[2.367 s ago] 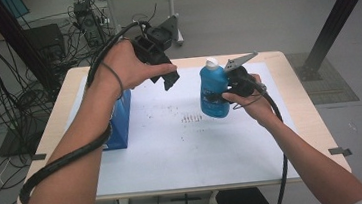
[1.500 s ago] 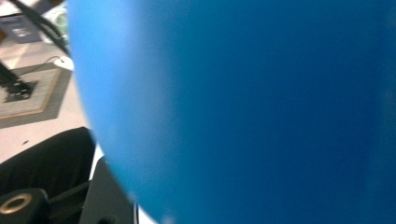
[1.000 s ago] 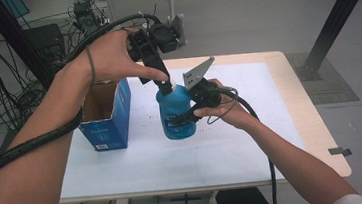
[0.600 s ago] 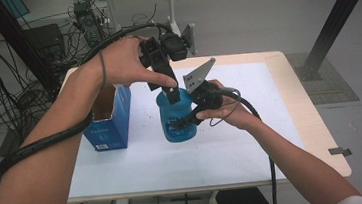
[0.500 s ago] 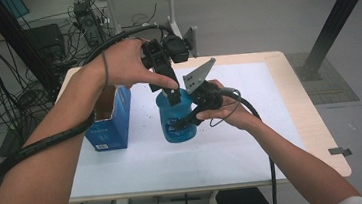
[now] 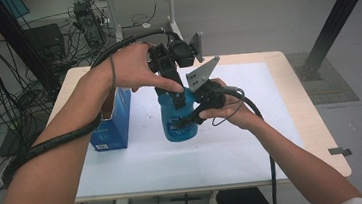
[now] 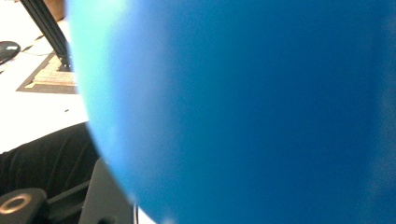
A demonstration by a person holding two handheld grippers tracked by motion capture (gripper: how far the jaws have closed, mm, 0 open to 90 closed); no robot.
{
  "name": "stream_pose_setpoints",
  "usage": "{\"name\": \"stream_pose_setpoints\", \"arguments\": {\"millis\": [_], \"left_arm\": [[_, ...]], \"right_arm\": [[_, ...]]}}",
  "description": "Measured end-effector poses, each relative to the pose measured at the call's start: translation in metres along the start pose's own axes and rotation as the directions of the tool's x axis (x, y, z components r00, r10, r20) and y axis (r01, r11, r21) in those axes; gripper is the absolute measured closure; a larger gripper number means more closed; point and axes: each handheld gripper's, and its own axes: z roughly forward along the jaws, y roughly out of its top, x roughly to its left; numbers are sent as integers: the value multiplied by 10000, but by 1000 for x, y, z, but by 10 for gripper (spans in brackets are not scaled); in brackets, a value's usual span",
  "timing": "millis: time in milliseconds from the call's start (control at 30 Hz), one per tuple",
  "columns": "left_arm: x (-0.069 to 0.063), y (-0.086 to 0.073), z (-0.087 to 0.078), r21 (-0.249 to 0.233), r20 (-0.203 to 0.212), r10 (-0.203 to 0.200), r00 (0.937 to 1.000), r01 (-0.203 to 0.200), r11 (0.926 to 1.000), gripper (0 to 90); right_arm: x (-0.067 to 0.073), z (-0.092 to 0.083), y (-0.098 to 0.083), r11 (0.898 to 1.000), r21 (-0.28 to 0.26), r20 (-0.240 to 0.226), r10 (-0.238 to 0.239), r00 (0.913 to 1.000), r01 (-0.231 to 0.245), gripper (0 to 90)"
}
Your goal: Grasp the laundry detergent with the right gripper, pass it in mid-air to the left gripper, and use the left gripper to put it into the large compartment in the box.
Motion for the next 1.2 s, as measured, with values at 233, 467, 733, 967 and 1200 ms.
{"name": "stream_pose_setpoints", "arguments": {"millis": [233,467,733,967,1200], "left_arm": [[-2,2,2,5,29,-7,10000,7,10000,50],[-3,3,6,-7,36,22,10000,-22,10000,51],[-4,7,9,177,68,211,9998,-212,9996,52],[-5,8,12,173,109,258,9996,-260,9995,53],[-4,7,15,256,30,288,9996,-289,9993,54]], "right_arm": [[1,-1,1,9999,-137,13,-22,10000,22,436],[2,-4,2,9996,-288,48,-84,10000,85,436],[2,-6,0,9996,-278,83,-93,9999,95,436],[3,-6,0,9990,-437,-27,-5,10000,4,436],[3,-6,0,9990,-438,-71,-12,10000,9,435]]}}
